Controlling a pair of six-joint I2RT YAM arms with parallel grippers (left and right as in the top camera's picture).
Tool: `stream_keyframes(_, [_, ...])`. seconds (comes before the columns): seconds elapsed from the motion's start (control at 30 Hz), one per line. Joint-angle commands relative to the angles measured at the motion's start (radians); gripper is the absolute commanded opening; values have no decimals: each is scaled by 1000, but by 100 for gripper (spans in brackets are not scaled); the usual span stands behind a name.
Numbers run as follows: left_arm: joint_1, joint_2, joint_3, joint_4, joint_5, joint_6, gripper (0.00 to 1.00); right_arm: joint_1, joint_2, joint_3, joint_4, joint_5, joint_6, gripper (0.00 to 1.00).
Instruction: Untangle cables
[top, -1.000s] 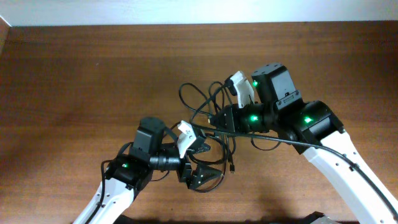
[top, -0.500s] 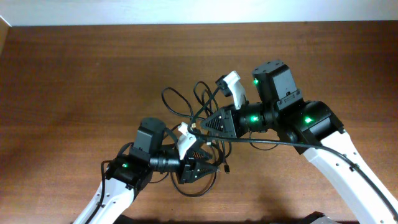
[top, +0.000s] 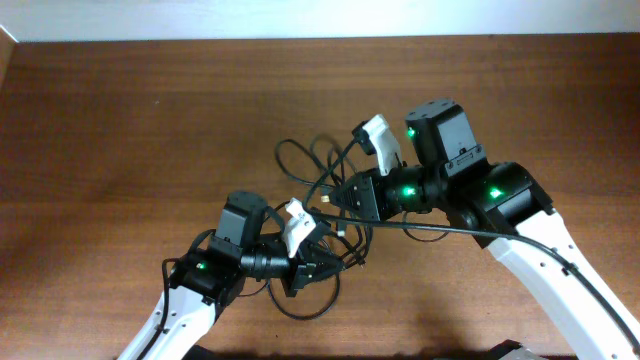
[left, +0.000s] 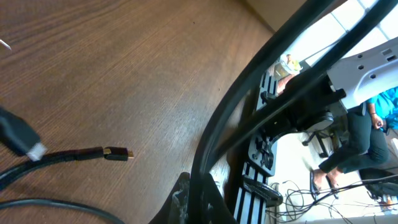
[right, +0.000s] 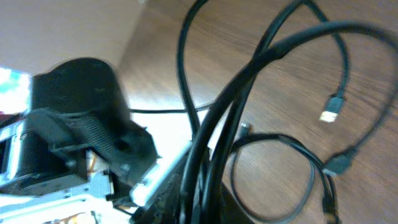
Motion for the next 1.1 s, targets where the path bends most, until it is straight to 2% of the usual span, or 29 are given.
stream_keyframes(0.0, [0,-4,4,2,-8,2,0,3,-23,12,-50,182,-8,42])
stream_keyframes(0.1, [0,-4,4,2,-13,2,0,3,-23,12,-125,363,19,52])
stream_keyframes(0.2, [0,-4,4,1,-70,-11,0,3,-23,12,-200,452,19,53])
stream_keyframes(0.3, [1,-4,4,-13,-310,-192,0,3,-23,12,-269,575,96,53])
stream_keyframes(0.37, [1,-12,26,-26,-314,-234,0,3,-23,11,-319,645,136,53])
stream_keyframes(0.43, [0,-39,177,-174,-309,-138,0,3,-22,11,-330,654,135,57])
stream_keyframes(0.6, [0,-39,554,-526,-535,-56,0,3,-15,11,-329,653,135,60])
stream_keyframes(0.83, [0,-39,842,-577,-541,7,0,3,-15,11,-331,653,135,61])
stream_keyframes(0.9, [0,-39,915,-624,-610,53,0,3,-15,11,-333,654,135,61])
stream_keyframes(0.93, [0,-39,963,-678,-683,101,0,3,-15,11,-333,654,135,61])
stream_keyframes(1.0, [0,-39,1035,-747,-872,117,0,3,-15,11,-333,654,135,61])
stream_keyframes(1.07, [1,-39,1074,-757,-954,138,0,3,-15,11,-332,654,135,61])
